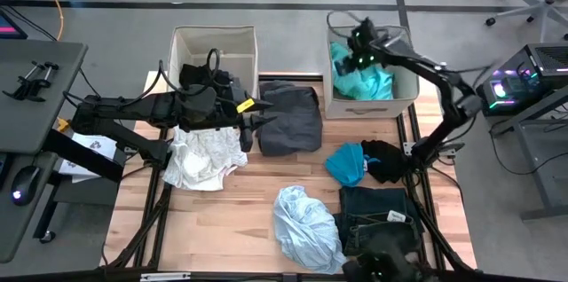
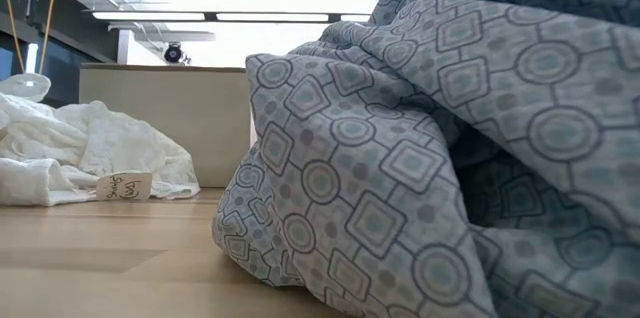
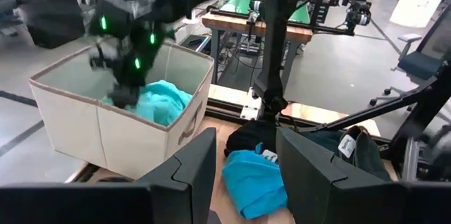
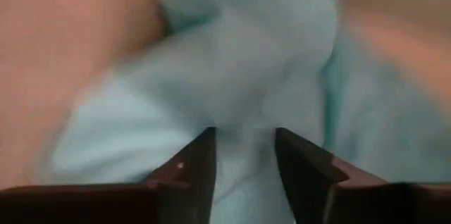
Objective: Sort clothes
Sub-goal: Put the light blue shorts into the right laundry organizer, then put the blue shorts into the right laundry organizer
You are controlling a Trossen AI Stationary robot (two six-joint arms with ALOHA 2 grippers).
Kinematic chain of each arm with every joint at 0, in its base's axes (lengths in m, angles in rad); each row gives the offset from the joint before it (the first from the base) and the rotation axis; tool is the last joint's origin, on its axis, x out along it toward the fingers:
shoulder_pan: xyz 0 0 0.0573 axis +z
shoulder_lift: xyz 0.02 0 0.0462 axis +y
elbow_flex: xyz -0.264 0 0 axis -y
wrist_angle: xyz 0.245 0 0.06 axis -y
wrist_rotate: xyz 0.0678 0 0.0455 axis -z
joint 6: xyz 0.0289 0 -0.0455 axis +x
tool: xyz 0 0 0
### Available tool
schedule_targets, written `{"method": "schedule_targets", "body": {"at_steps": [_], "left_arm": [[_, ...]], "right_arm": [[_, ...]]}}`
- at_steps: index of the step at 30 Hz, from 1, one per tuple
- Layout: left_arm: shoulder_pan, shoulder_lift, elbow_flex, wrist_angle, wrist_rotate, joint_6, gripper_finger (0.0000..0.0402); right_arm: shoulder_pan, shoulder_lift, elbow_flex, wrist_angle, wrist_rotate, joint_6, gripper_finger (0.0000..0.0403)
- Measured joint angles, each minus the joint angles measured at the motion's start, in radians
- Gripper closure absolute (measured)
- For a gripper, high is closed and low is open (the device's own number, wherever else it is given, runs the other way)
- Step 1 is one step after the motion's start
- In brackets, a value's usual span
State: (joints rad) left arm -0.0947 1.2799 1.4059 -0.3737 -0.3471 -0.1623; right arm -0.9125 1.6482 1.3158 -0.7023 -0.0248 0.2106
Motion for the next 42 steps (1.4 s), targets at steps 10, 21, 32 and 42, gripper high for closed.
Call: {"method": "schedule_targets", "body": {"at_steps": [10,21,32,42], "left_arm": [[0.0,0.012,0.0,-0.006,0.0,-0.019,0.0268],[0.0,0.025,-0.001,-0.005,0.002,-0.019,0.0268],[0.0,0.024,-0.001,-0.005,0.002,0.054,0.0268],[0.005,0.024,-0.001,-0.002,0.001,0.141,0.0268]], "right_arm": [[-0.005,0.106,-0.21,0.06,-0.03,0.038,0.0322],[-0.01,-0.031,0.064,-0.314,0.067,-0.038,0.0217],[0.168,-0.358,0.22,-0.48,0.009,0.057,0.0196],[0.699,-0.666,-0.038,-0.394,0.065,0.236,0.0196]]}}
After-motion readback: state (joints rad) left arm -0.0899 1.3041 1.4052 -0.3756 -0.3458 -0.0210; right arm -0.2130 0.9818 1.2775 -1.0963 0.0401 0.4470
